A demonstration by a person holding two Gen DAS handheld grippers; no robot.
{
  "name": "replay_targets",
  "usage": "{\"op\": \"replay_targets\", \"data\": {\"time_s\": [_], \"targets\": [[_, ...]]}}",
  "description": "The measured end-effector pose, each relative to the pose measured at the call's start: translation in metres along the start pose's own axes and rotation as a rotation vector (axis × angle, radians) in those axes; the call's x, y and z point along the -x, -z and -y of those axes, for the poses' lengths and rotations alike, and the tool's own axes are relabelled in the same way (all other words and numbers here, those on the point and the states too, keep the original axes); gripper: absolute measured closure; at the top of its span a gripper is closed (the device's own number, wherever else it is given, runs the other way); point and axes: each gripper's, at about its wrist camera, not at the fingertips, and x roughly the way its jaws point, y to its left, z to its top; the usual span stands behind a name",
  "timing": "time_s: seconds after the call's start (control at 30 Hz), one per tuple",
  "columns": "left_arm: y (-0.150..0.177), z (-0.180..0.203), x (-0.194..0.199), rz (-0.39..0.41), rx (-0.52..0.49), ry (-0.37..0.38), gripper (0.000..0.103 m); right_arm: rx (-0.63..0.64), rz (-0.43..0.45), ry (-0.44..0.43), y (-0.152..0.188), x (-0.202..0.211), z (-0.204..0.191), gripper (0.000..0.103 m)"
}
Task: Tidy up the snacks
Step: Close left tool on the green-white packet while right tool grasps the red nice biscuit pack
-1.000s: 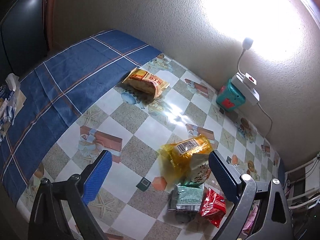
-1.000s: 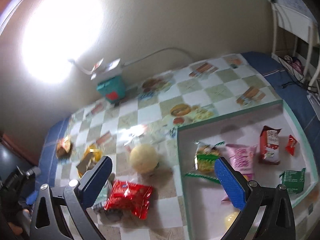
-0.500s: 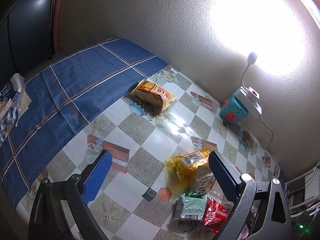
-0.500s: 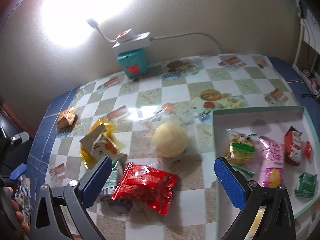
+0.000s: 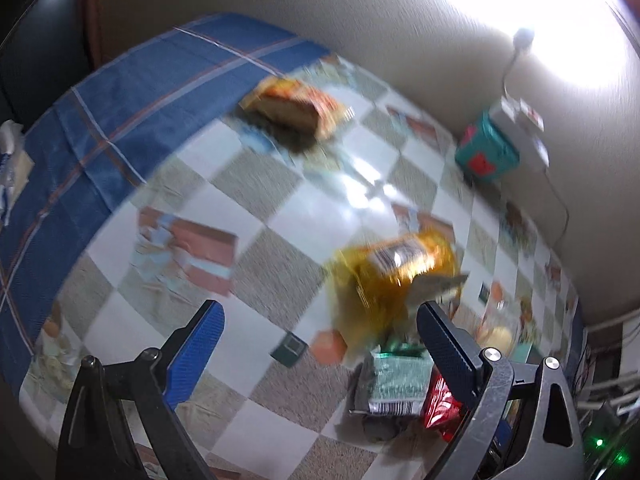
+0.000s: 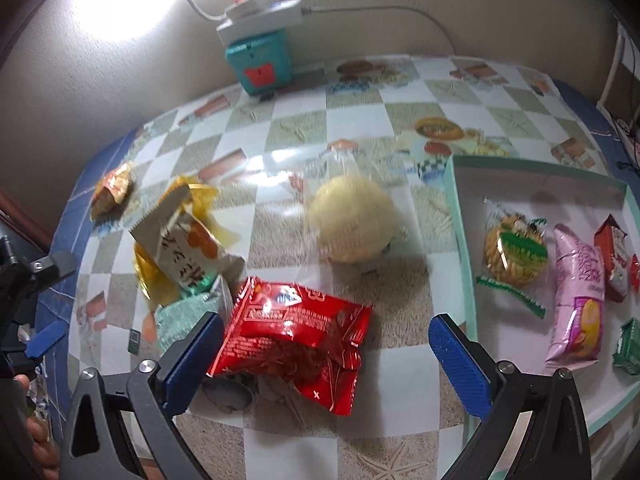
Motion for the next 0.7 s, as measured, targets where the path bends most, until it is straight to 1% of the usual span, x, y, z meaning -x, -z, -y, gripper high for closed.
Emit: {"op": "replay_targets", "data": {"time_s": [0.07,0.23,0.43,0.57,0.7], "targets": [[0.005,0.010,-0.008,-0.027,-0.039,-0.004,0.006,-0.009,-0.025,-0.006,0.003,-0.007,0.001,0.000],[0.015,0.028,-0.022,-0.075,-0.087,-0.002,0.006,-0.012,-0.049,-0.002,0.006,-0.017,0.001,0.000],[0.027,0.038,-0.042,-0.147,-0.097,0.024,0.006,0.003,-0.058,0.003,0.008,-0.020,-0.002,0.000],[0.031,0.046,-0.045,-0.159,-0.121,0.020,0.006,0.022,-0.072,0.006,0.010,-0.022,-0.004,0.000],[0.038,0.059,-0.051,-0.172,-0.162,0.007,0.006,0.042,-0.065,0.026,0.008,-0.020,-0.003,0.000]]}}
